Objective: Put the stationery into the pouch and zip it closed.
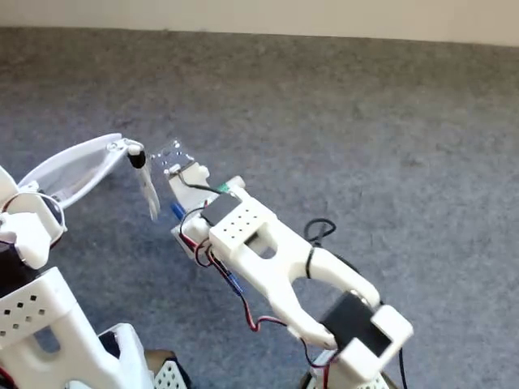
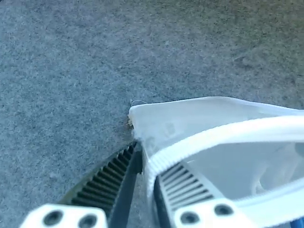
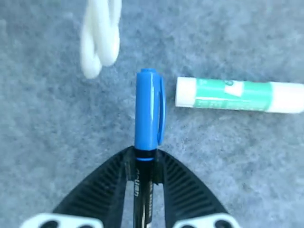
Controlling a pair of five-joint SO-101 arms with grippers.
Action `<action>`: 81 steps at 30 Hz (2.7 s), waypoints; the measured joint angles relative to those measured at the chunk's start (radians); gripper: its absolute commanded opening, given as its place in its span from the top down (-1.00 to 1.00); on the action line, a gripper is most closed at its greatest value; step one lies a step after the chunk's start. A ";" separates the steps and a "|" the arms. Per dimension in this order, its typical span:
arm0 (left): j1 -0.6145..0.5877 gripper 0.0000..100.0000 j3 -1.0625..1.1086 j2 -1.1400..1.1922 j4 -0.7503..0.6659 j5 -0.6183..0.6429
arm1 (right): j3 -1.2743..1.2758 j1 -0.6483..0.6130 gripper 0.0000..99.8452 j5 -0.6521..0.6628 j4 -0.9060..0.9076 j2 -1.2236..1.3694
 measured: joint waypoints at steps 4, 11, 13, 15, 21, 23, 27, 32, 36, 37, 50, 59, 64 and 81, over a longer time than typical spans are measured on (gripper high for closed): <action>0.026 0.98 0.002 0.000 0.000 0.000 | 0.049 0.003 0.99 -0.037 0.002 -0.112; 0.041 0.98 0.031 -0.014 -0.006 0.000 | 0.213 0.003 0.99 -0.044 -0.095 -0.336; 0.046 0.98 0.031 -0.014 -0.006 0.000 | 0.284 0.003 0.99 -0.044 -0.157 -0.405; 0.049 0.98 0.031 -0.014 -0.006 0.000 | 0.342 0.003 0.99 -0.044 -0.207 -0.474; 0.071 0.98 0.031 -0.011 -0.006 -0.011 | 0.451 0.003 0.99 -0.077 -0.270 -0.677; 0.106 0.98 0.031 -0.003 -0.006 -0.038 | 0.473 0.003 0.99 -0.114 -0.272 -0.743; 0.158 0.98 0.032 -0.002 -0.006 -0.058 | 0.499 0.003 0.99 -0.172 -0.272 -0.861; 0.204 0.98 0.032 0.000 -0.006 -0.061 | 0.508 0.003 0.99 -0.224 -0.273 -0.987; 0.239 0.98 0.032 0.000 -0.006 -0.094 | 0.508 0.003 0.99 -0.226 -0.273 -1.062; 0.249 0.98 0.032 0.000 -0.006 -0.100 | 0.508 0.003 0.99 -0.226 -0.273 -1.079; 0.285 0.98 0.032 0.000 -0.006 -0.107 | 0.565 -0.173 0.99 -0.135 -0.631 -1.217; 0.285 0.98 0.032 0.000 -0.006 -0.107 | 0.651 -0.186 0.99 -0.011 -1.014 -1.217; 0.285 0.98 0.032 0.000 -0.006 -0.107 | 0.651 -0.186 0.99 0.074 -1.142 -1.146; 0.285 0.98 0.032 0.000 -0.006 -0.107 | 0.651 -0.066 0.99 0.193 -1.665 -0.746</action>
